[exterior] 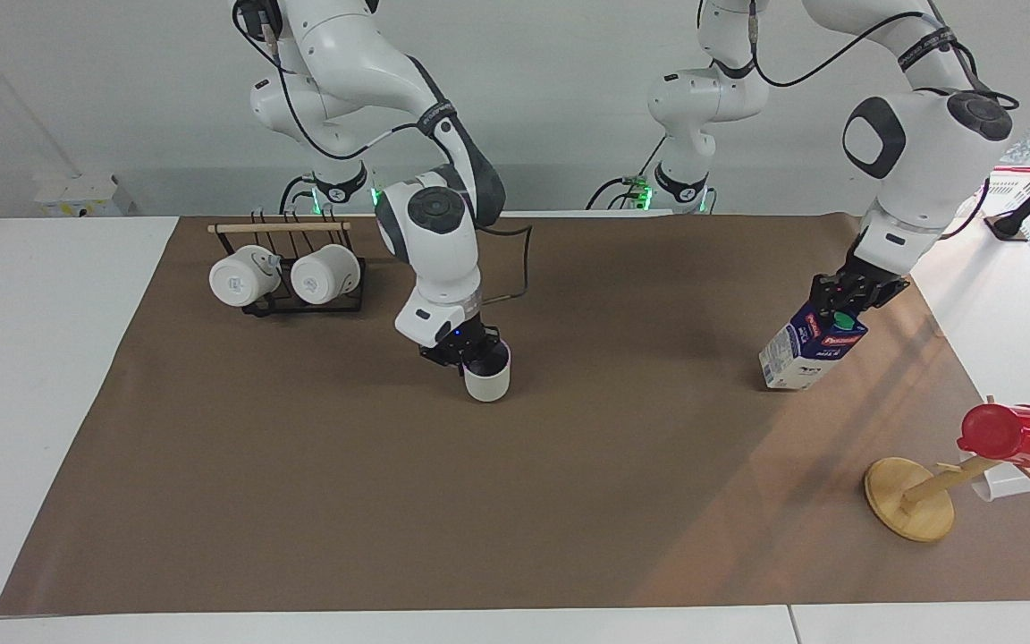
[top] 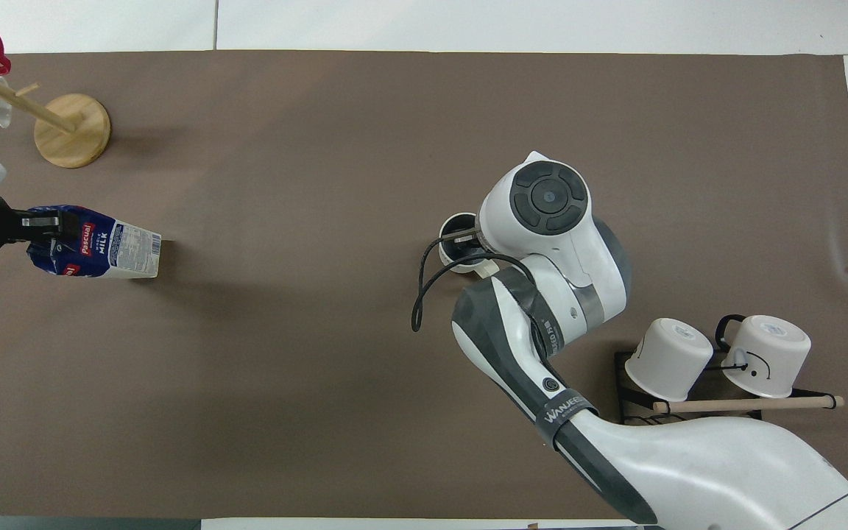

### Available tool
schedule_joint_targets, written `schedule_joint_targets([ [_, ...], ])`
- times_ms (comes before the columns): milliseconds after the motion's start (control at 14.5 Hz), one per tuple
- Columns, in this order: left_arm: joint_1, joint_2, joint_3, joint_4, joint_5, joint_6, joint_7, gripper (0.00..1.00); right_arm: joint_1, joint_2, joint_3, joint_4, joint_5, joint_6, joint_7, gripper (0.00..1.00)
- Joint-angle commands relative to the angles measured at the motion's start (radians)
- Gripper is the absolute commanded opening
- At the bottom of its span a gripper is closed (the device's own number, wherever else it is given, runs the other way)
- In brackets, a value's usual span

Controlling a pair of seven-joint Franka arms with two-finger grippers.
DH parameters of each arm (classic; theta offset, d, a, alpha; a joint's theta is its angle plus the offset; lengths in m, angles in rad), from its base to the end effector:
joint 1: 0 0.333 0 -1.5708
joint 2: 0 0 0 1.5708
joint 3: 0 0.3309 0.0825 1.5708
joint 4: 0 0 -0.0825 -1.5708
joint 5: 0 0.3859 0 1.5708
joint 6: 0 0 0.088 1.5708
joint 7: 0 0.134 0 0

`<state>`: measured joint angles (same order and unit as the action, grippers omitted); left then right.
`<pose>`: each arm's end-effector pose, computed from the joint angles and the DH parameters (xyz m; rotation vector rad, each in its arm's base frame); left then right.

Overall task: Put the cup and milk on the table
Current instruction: 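Carry the mug to the table center while the left gripper lifts the carton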

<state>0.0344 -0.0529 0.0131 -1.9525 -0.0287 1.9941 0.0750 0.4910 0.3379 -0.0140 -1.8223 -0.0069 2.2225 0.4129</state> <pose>0.5565 0.0241 0.4962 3.1163 -0.0264 0.1497 0.5777 0.2988 0.3437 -3.1207 -0.1078 -0.0947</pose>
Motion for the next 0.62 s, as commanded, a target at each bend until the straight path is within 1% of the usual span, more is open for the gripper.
schedule_joint_targets([
  [0, -0.007, -0.004, -0.002, 0.085, 0.021, -0.110, -0.003, 0.00, -0.005, -0.003, -0.003, 0.015, -0.011, -0.021, 0.108, 0.00],
  [69, -0.014, -0.004, -0.005, 0.090, 0.027, -0.110, -0.011, 0.00, -0.006, -0.005, -0.003, 0.005, -0.010, -0.021, 0.144, 0.00],
  [207, -0.065, 0.002, -0.012, 0.106, 0.068, -0.100, -0.084, 0.00, -0.005, -0.005, -0.003, -0.005, 0.001, 0.003, 0.213, 0.00],
  [414, -0.200, 0.005, -0.012, 0.107, 0.105, -0.100, -0.205, 0.00, -0.005, -0.008, -0.003, -0.037, 0.001, 0.031, 0.256, 0.00],
  [552, -0.309, 0.008, -0.012, 0.104, 0.108, -0.094, -0.379, 0.00, -0.008, -0.017, -0.003, -0.070, 0.001, 0.058, 0.256, 0.00],
])
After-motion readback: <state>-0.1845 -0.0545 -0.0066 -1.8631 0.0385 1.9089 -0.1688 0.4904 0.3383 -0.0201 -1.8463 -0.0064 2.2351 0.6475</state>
